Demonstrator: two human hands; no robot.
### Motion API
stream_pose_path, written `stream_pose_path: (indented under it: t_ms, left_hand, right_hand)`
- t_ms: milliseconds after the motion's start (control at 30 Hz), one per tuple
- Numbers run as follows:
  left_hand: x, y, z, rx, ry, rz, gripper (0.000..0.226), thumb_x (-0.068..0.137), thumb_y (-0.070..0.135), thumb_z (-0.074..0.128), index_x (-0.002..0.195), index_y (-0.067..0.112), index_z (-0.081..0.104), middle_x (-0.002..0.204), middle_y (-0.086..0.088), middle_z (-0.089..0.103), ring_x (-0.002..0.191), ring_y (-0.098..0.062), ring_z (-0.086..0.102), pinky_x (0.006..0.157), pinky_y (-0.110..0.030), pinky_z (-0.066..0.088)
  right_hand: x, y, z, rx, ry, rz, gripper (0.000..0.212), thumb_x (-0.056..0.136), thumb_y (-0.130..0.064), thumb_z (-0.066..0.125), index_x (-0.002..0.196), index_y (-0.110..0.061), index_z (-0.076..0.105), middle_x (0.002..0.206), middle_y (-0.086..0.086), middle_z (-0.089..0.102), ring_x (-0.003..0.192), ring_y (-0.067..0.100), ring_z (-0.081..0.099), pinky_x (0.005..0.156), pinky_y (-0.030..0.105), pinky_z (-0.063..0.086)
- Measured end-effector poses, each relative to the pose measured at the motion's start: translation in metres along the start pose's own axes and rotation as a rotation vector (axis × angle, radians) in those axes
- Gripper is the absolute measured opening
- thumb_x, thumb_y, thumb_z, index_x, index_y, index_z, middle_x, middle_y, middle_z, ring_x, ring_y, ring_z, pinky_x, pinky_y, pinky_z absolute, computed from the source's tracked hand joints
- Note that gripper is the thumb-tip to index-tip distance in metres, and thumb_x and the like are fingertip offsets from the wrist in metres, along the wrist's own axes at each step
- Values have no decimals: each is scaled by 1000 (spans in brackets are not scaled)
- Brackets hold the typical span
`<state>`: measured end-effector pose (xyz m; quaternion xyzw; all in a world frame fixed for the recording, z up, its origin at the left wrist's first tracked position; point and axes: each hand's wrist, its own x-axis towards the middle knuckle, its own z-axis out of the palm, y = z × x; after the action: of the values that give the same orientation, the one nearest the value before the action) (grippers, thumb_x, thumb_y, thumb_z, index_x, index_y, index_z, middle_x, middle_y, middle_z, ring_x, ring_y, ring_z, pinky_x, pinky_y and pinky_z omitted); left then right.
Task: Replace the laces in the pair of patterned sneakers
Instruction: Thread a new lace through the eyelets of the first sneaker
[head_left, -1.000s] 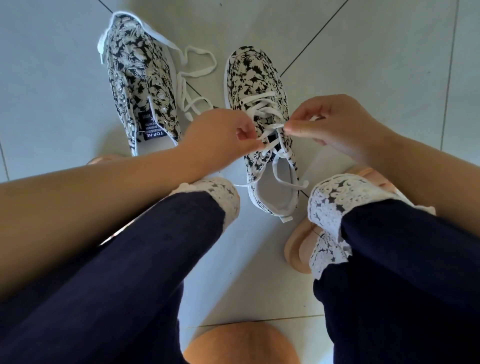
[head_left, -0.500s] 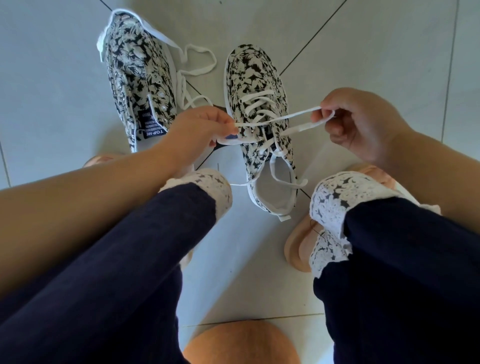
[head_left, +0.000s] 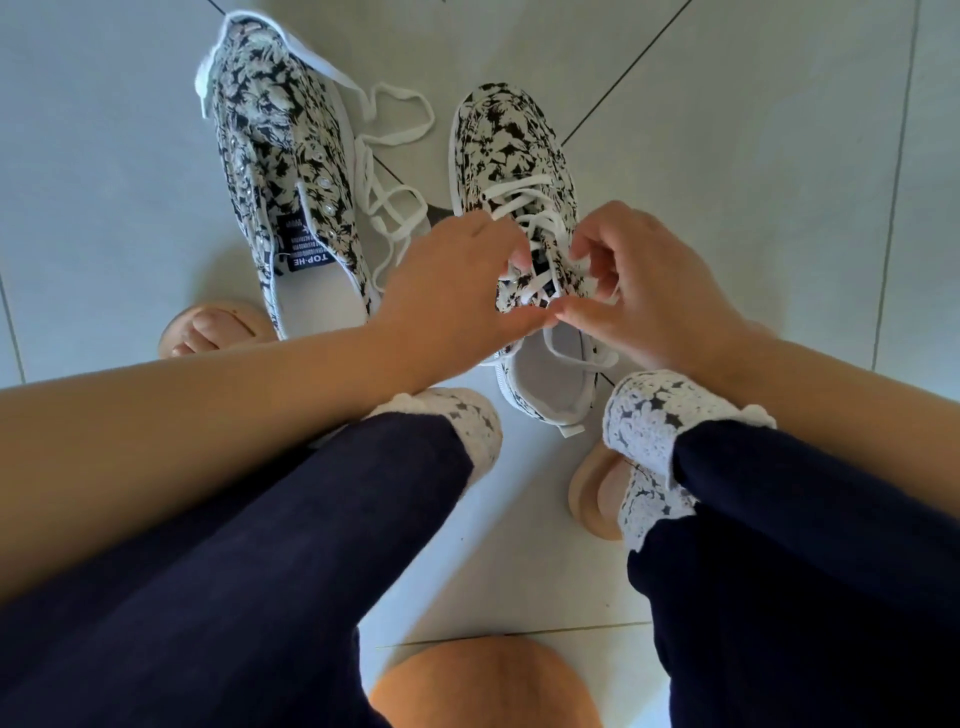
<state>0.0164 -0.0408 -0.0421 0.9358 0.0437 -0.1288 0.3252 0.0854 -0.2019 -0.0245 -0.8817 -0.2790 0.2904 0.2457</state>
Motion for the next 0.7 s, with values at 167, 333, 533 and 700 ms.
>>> stream_pose_path:
  t_ms: [167, 333, 533, 700]
  left_hand:
    - [5, -1, 2, 17, -43, -58, 16, 88, 31, 57, 95, 19, 64, 94, 5, 61, 93, -15, 53, 81, -31, 42]
    - [1, 1, 3, -78, -78, -90, 13, 87, 33, 57, 94, 23, 61, 90, 14, 51, 76, -2, 41, 72, -20, 32]
    - [-1, 8, 5, -45, -73, -117, 20, 84, 31, 59, 100, 21, 54, 95, 12, 48, 90, -9, 50, 77, -26, 40]
    - [-6, 16, 7, -46, -76, -124, 25, 82, 16, 53, 106, 12, 45, 98, -2, 53, 84, -26, 56, 72, -41, 49]
  right_hand:
    - [0, 7, 5, -79, -7, 29, 26, 76, -27, 73, 93, -15, 57, 87, 0, 61, 75, 16, 58, 75, 34, 50]
    - [1, 7, 2, -58, -28, 37, 15, 77, -26, 73, 83, -18, 62, 80, -8, 58, 75, 12, 57, 76, 31, 50]
    - [0, 6, -3, -8, -26, 0, 13, 79, -22, 71, 80, -16, 60, 79, -7, 61, 74, 12, 61, 73, 28, 50]
    - [-2, 7, 3, -83, 19, -38, 12, 82, -22, 66, 81, -19, 54, 77, -6, 55, 69, 13, 55, 66, 35, 51]
